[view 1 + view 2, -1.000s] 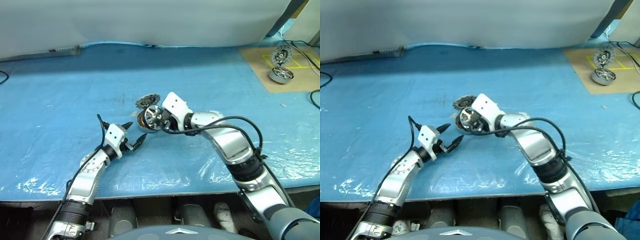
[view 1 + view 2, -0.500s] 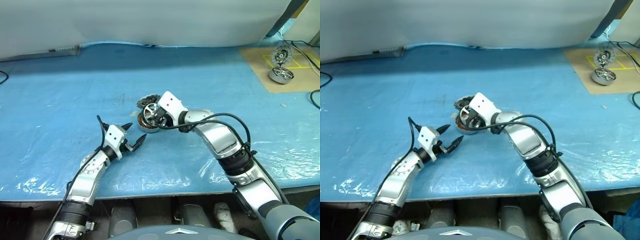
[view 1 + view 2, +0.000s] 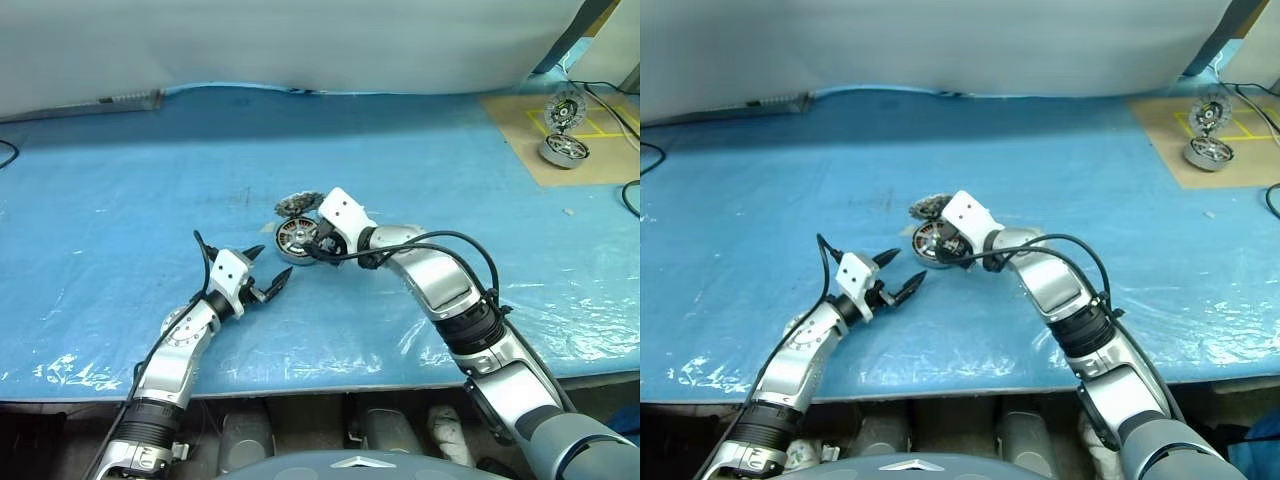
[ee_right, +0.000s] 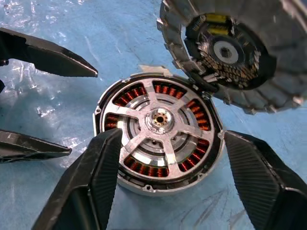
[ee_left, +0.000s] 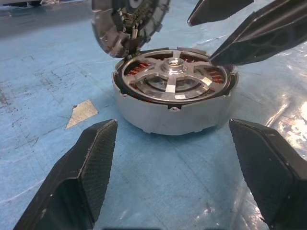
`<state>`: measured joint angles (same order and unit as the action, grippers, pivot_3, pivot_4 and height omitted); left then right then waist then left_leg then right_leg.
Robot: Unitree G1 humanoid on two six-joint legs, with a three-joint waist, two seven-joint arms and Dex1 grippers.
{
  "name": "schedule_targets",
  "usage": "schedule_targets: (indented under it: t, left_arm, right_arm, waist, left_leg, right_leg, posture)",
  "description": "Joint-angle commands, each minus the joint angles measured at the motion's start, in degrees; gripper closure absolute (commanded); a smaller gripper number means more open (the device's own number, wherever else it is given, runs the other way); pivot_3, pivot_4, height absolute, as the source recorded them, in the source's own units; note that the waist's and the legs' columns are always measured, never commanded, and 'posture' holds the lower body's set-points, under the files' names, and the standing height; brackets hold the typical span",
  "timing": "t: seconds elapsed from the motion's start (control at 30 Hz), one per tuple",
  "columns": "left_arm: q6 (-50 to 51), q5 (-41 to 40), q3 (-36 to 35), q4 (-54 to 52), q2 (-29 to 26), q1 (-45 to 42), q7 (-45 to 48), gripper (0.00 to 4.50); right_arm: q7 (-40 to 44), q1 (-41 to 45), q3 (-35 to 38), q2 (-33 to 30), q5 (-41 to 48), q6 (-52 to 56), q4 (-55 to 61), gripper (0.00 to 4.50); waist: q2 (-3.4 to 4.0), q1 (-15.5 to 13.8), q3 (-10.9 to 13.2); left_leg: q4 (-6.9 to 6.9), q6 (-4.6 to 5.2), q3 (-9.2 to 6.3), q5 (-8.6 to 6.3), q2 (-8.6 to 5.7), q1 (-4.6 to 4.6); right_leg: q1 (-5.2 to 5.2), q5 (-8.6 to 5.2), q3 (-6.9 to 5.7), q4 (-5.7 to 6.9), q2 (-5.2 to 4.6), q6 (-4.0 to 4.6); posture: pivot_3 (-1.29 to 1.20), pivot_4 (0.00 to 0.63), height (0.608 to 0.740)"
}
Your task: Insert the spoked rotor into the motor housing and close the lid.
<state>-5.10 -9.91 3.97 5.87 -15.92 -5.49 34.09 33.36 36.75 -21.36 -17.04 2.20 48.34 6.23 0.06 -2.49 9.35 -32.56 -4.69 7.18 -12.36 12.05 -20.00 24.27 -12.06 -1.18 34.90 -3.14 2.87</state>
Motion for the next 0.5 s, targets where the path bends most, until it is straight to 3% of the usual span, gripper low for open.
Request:
schedule_targets:
  t: [0.03, 0.33, 0.5]
  left_arm:
    - [-1.3, 0.1, -0.6, -0.9, -0.1, -0.2, -0.2, 0.52]
    - [-1.3, 0.2, -0.5, -0.7, -0.3, -0.5, 0.1, 0.52]
    - [-1.2, 0.2, -0.5, -0.9, -0.4, -0.4, 0.1, 0.52]
  right_arm:
    - [-2.0, 1.0, 5.2, 1.8, 2.2, 1.9, 4.4, 1.52]
    - [-7.7, -3.1, 4.5, 9.3, 1.4, -3.0, -0.5, 4.46]
    - [-10.1, -2.9, 4.8, 12.7, 0.6, -7.3, -6.6, 4.46]
  waist:
    - [0.0, 0.0, 0.0]
    - [0.0, 0.1, 0.0]
    - [0.0, 0.2, 0.0]
  left_leg:
    - [0.0, 0.0, 0.0, 0.0, 0.0, 0.0]
    - [0.01, 0.0, 0.0, 0.0, 0.01, 0.02]
    - [0.0, 0.0, 0.0, 0.0, 0.0, 0.02]
  right_leg:
    - [0.0, 0.0, 0.0, 0.0, 0.0, 0.0]
    - [0.0, 0.0, 0.0, 0.01, 0.0, 0.0]
    - [0.0, 0.0, 0.0, 0.02, -0.01, 0.0]
  posture:
    - [0.0, 0.15, 0.74]
    - [0.0, 0.15, 0.74]
    - [0.0, 0.15, 0.74]
